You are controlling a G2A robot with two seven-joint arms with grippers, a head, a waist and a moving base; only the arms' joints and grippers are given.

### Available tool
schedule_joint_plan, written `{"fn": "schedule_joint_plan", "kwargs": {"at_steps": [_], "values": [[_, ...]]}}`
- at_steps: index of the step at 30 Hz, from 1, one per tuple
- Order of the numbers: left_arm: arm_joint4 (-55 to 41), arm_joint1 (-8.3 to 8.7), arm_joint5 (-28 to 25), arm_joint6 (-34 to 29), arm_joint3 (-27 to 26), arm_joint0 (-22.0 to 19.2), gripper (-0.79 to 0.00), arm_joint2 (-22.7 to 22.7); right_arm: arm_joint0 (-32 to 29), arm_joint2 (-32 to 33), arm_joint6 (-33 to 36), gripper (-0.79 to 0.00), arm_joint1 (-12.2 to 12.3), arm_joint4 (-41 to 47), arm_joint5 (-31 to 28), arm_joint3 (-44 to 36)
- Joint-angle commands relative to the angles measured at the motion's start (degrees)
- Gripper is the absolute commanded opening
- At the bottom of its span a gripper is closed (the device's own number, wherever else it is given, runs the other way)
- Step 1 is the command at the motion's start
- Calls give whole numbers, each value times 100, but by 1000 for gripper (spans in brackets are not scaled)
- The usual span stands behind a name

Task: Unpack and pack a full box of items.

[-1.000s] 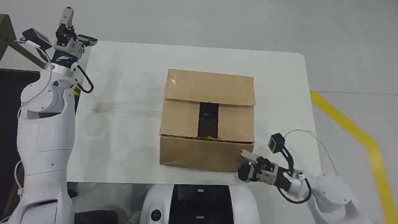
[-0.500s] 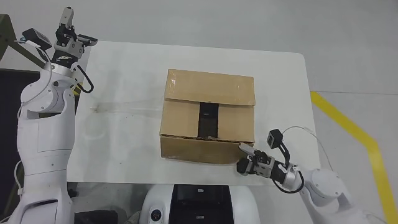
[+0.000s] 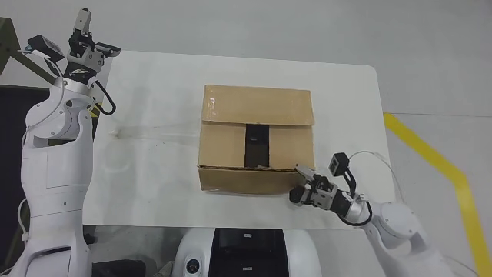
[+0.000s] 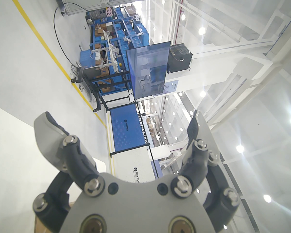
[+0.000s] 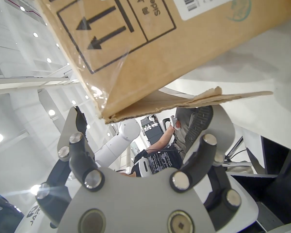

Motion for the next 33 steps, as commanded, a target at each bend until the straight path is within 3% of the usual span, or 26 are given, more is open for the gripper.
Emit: {"fn": "schedule_joint_plan", "kwargs": {"at_steps": [1, 11, 20, 26, 33], "values": [[0, 0, 0, 0, 0, 0, 0, 0, 30, -30, -19, 0, -3, 41, 15, -18], [0, 0, 0, 0, 0, 0, 0, 0, 37, -107, -58, 0, 12, 52, 170, -185], [0, 0, 0, 0, 0, 0, 0, 0, -302, 384, -30, 0, 105, -36, 384, -907], [0, 0, 0, 0, 0, 0, 0, 0, -426, 796, -106, 0, 142, -39, 135, -1259], [0, 0, 0, 0, 0, 0, 0, 0, -313, 1231, -249, 0, 176, -251, -240, -996]]}}
